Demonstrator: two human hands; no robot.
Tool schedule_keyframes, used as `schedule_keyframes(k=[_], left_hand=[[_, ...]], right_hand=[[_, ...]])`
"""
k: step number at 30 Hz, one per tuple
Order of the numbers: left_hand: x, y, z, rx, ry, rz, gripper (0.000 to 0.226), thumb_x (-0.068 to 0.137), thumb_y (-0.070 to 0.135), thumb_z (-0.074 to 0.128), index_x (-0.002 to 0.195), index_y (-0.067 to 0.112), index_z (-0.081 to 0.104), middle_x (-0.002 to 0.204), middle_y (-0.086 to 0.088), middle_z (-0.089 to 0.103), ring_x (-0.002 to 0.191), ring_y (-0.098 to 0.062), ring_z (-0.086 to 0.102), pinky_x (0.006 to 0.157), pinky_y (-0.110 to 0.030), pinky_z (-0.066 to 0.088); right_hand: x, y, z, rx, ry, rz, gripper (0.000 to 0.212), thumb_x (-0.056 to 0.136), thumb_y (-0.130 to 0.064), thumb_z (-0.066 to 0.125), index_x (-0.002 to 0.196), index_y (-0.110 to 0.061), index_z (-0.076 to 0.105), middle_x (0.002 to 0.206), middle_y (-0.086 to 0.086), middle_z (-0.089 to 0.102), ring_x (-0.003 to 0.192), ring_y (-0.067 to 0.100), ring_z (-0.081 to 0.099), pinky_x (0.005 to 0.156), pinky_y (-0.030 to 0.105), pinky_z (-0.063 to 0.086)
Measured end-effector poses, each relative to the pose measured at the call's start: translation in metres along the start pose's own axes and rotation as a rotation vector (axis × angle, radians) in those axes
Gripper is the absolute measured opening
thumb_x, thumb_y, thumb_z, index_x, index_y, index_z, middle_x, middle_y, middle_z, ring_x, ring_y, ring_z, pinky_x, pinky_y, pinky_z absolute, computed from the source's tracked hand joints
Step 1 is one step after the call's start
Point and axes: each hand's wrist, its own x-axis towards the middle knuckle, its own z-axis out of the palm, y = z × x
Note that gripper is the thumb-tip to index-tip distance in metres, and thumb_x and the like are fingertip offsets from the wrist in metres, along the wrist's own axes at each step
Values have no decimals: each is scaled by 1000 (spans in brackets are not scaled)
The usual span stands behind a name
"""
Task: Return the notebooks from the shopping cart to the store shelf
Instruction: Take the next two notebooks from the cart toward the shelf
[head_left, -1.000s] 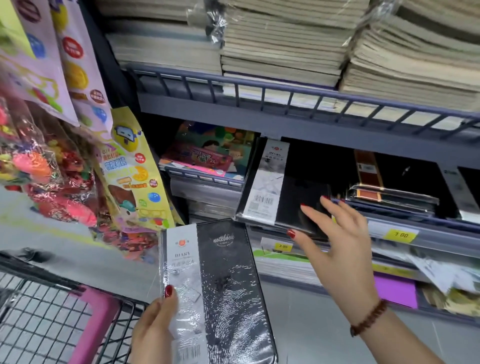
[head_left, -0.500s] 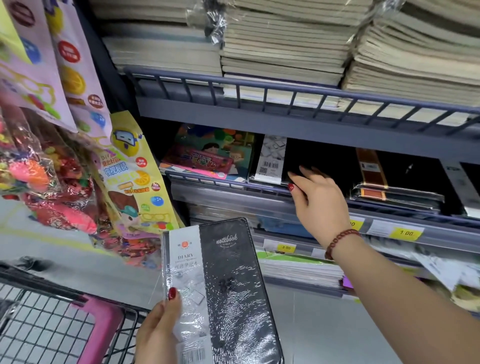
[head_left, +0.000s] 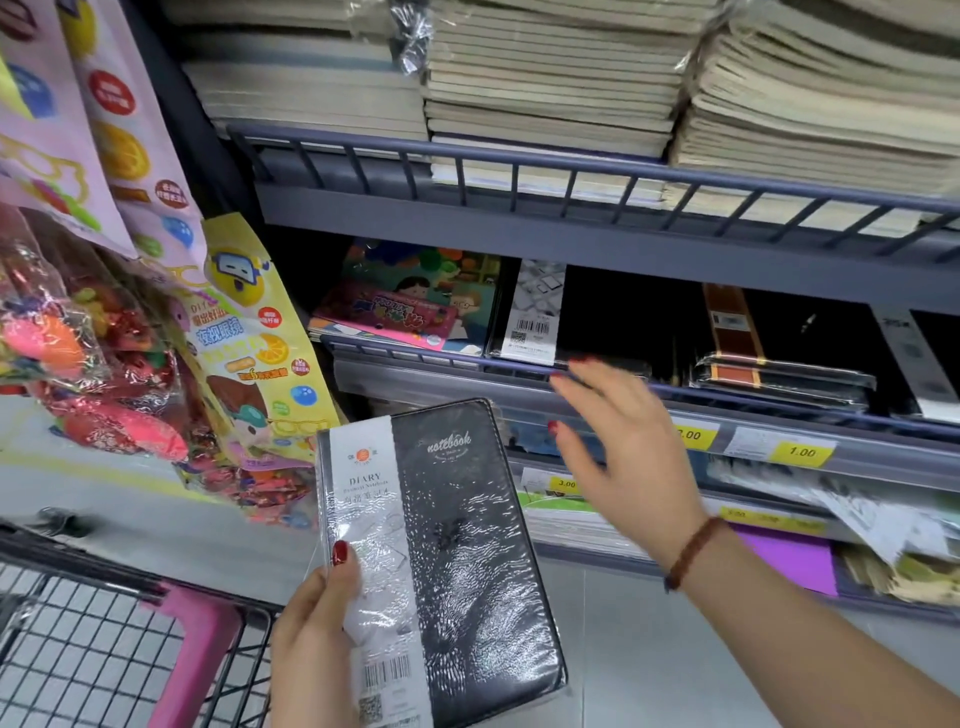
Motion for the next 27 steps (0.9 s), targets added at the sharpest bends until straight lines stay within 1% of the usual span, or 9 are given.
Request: schedule_keyframes(k=[2, 4, 6, 9, 13, 16, 19, 24, 27], left_hand=[[1, -1, 1, -28, -16, 9, 17, 93, 19, 50, 78, 17, 57, 81, -3, 57, 70, -10, 56, 57, -13, 48], [-3, 7, 5, -32, 33, 3, 14, 89, 16, 55, 76, 16, 58, 78, 6, 57, 64, 1, 60, 51, -5, 43], [-5, 13, 10, -79, 33, -18, 12, 80, 21, 63, 78, 10, 59, 69, 10, 58, 71, -5, 57, 63, -17, 41], [-2, 19, 17, -86, -49, -37, 30, 80, 32, 66, 97, 8, 62, 83, -1, 64, 82, -19, 58, 74, -31, 46], [1, 30, 26, -197, -173, -89, 31, 70, 36, 73, 96, 20, 69, 101, -8, 71, 99, -31, 64, 92, -51, 46], [-2, 41, 36, -135, -366, 54, 51, 61, 30, 78, 111, 24, 64, 100, 4, 74, 90, -16, 70, 80, -40, 51], [-3, 44, 41, -15, -483, 233, 88, 55, 17, 89, 132, 26, 48, 115, 13, 69, 105, -4, 64, 77, -19, 53], [4, 46, 61, 134, -527, 380, 87, 60, 8, 78, 135, 31, 42, 115, 24, 66, 110, -2, 62, 86, -22, 53], [16, 54, 78, 166, -530, 439, 73, 62, 15, 73, 128, 36, 48, 115, 23, 66, 111, -2, 61, 91, -27, 52]], right_hand=[[-23, -19, -2, 216, -104, 112, 43, 87, -39, 56, 127, -24, 55, 117, -7, 60, 109, 6, 53, 95, 24, 43], [-43, -35, -2, 578, -344, 412, 53, 82, -42, 66, 131, -34, 46, 110, -13, 60, 97, 2, 59, 89, 20, 49], [-58, -43, 0, 896, -467, 614, 58, 76, -37, 72, 129, -34, 48, 106, -4, 66, 94, 15, 66, 88, 35, 54], [-66, -48, -5, 1097, -459, 617, 52, 80, -17, 72, 126, -30, 51, 105, 4, 72, 98, 24, 68, 87, 42, 55], [-53, -42, -18, 1224, -298, 599, 50, 86, 5, 59, 125, -26, 54, 109, 2, 72, 101, 18, 67, 81, 25, 54], [-40, -33, -23, 1289, -201, 584, 51, 87, 5, 55, 132, -20, 51, 116, 5, 69, 109, 23, 64, 90, 31, 53], [-29, -24, -24, 1338, -106, 622, 52, 87, 3, 54, 135, -17, 48, 120, 7, 67, 113, 25, 62, 98, 39, 49], [-4, -12, -31, 1285, -2, 601, 45, 91, 0, 52, 133, -14, 50, 125, 0, 64, 118, 17, 58, 102, 37, 46], [5, -7, -38, 1043, -42, 532, 47, 86, -22, 65, 131, -24, 51, 124, -10, 64, 117, 8, 57, 103, 37, 45]])
